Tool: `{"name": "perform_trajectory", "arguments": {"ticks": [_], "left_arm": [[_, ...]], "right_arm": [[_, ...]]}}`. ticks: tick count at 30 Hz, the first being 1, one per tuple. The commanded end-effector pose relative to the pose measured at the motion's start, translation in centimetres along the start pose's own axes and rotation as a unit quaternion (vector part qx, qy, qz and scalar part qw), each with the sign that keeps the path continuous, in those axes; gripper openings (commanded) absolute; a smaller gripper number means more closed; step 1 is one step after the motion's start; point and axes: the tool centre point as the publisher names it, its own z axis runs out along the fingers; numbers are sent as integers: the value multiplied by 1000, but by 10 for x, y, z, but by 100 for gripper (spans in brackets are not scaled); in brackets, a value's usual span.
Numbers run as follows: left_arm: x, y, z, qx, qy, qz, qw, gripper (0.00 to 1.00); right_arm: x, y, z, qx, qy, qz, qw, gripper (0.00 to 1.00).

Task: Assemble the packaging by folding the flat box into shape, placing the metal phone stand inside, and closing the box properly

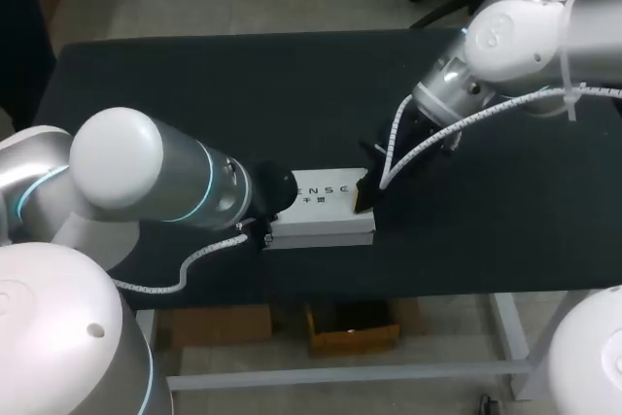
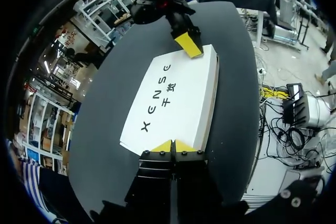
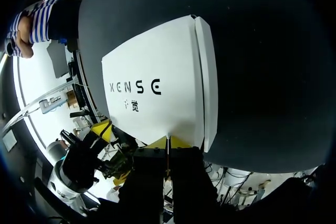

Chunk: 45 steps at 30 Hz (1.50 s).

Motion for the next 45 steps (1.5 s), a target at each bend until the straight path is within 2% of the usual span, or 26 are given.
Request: {"name": "perform_trajectory", "arguments": {"ticks": [1,33,39,45], "left_arm": [[0,-1,9,-4,4,0,1000,0],[12,16,29,-12,23,-16,1000,0],[14,15,24,-12,20,-17,1000,0],[13,9,10,-8,2,-9,1000,0]], "right_arm": [[-2,2,1,3,0,1,1000,0],[-23,11,22,26,13,21,999,0],[-23,9,23,27,19,18,999,0],[-12,-3,10,1,14,-1,1000,0]]}}
